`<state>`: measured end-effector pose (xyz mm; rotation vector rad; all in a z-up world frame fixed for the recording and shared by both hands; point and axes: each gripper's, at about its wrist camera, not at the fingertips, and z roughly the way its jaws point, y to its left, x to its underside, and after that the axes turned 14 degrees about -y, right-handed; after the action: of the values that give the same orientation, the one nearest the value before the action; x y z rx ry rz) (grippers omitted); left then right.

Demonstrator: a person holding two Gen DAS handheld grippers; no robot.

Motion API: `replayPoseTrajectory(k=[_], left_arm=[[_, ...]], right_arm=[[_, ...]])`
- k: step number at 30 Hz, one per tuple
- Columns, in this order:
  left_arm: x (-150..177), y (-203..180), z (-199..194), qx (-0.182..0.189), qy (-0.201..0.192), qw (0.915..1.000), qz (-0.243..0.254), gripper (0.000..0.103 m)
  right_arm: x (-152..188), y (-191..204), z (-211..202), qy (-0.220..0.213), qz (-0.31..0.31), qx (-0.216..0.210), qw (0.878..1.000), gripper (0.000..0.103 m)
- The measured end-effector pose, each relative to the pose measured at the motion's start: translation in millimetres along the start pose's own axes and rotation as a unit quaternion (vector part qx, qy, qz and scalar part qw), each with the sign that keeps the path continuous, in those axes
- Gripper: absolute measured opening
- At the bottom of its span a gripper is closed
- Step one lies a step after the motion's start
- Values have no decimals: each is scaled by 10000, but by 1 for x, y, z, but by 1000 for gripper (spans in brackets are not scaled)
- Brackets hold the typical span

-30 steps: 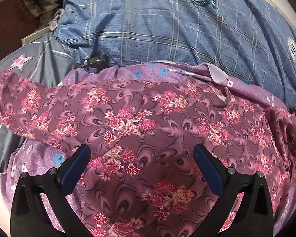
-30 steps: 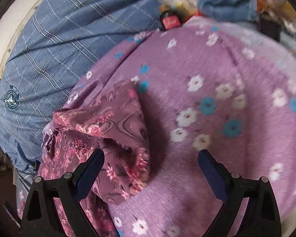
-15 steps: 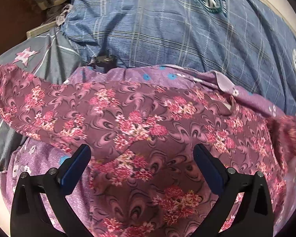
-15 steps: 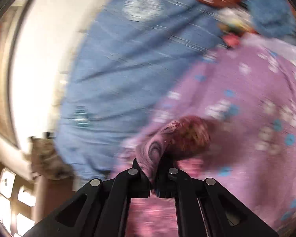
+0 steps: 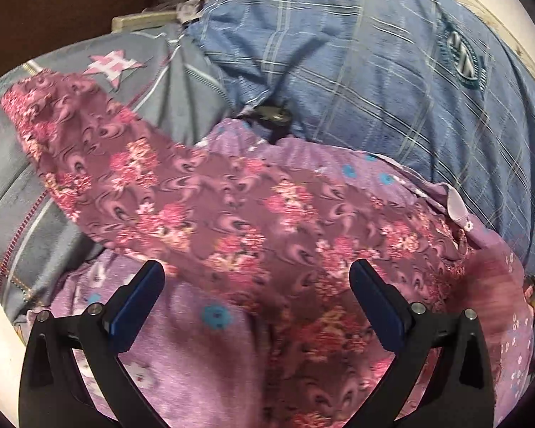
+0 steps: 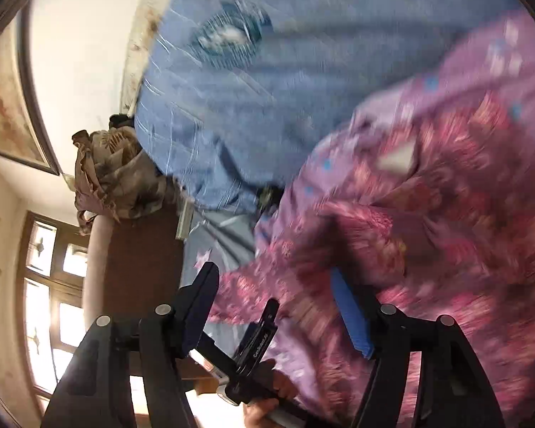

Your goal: Fold small clothes

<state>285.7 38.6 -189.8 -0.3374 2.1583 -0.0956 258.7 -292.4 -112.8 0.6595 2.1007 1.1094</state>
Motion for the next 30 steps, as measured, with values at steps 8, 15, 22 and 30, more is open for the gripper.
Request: replayPoseTrajectory(k=[8, 15, 22, 30], left_arm=[[1, -3, -10, 590, 61, 9979, 243, 103], [27, -32, 0, 2054, 1228, 9704, 335, 60], [60, -76, 7, 2289, 1801, 9532, 811, 60], [70, -108, 24, 2118, 1588, 9597, 948, 56]], right_arm=[[-6, -57, -31, -823, -250, 658, 9941, 66], [11, -119, -20, -561, 307, 429, 9970, 59], [9, -139, -7, -663, 276, 174, 9973, 61], [1, -171, -18, -904, 556, 79, 9943, 61]])
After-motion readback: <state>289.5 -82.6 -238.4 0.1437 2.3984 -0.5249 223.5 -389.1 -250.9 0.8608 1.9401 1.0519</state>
